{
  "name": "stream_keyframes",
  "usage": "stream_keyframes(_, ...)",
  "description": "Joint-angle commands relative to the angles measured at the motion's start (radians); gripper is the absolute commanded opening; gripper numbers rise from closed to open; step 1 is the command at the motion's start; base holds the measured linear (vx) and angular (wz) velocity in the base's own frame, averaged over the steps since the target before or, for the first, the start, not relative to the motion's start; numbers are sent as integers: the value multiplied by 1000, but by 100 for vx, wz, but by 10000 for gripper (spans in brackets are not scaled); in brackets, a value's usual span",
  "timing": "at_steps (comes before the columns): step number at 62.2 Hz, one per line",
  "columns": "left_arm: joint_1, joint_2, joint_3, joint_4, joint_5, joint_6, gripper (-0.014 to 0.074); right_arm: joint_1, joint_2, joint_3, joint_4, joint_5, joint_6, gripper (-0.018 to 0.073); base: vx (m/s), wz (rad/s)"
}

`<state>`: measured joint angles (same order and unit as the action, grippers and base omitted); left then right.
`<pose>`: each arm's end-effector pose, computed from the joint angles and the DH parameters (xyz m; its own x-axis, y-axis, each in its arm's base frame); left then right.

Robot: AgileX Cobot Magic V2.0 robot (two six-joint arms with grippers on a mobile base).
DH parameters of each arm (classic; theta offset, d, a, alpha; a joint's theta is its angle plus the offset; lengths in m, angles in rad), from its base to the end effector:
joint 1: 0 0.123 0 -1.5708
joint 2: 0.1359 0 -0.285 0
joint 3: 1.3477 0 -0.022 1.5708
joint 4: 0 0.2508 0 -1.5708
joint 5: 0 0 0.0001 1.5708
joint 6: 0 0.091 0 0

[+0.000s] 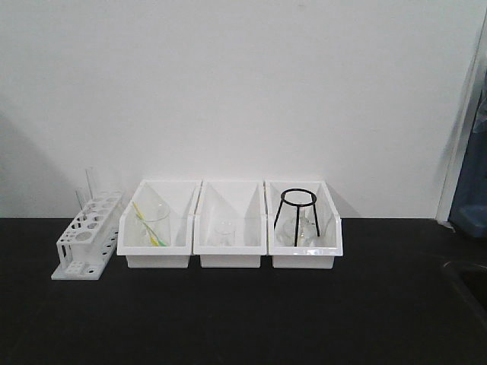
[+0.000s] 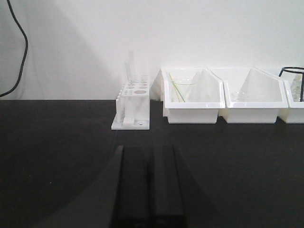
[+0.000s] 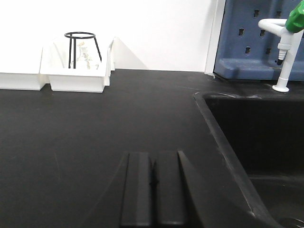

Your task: Wipe beaker with gray cloth and return to tray

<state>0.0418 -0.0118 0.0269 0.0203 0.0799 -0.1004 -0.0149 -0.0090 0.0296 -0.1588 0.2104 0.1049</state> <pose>0.0567 0.0025 0.1975 -0.0043 -0.0803 -0.9968 -0.0439 0.9958 -0.0801 0.0561 -0.0039 0.1848 -0.1430 -0.0483 -0.9885 0.0404 0.9977 -0.0546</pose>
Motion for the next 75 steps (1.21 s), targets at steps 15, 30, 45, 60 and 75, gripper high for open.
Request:
stream_keyframes(15,-1,-15,30,-4,-80,-5,-3,1,-9,6,-13,-88,-5,-11,0,0)
stream_keyframes(30,-1,-15,30,-4,-80,-5,-3,1,-9,6,-13,-86,-5,-11,0,0)
stream_keyframes(45,-1,-15,30,-4,-80,-5,-3,1,-9,6,-13,-86,-5,-11,-2,5)
stream_keyframes(60,-1,-15,30,-4,-80,-5,-3,1,-9,6,-13,-86,-5,-11,-7,4)
stream_keyframes(75,-1,-15,30,-4,-80,-5,-3,1,-9,6,-13,-86,-5,-11,-19,1)
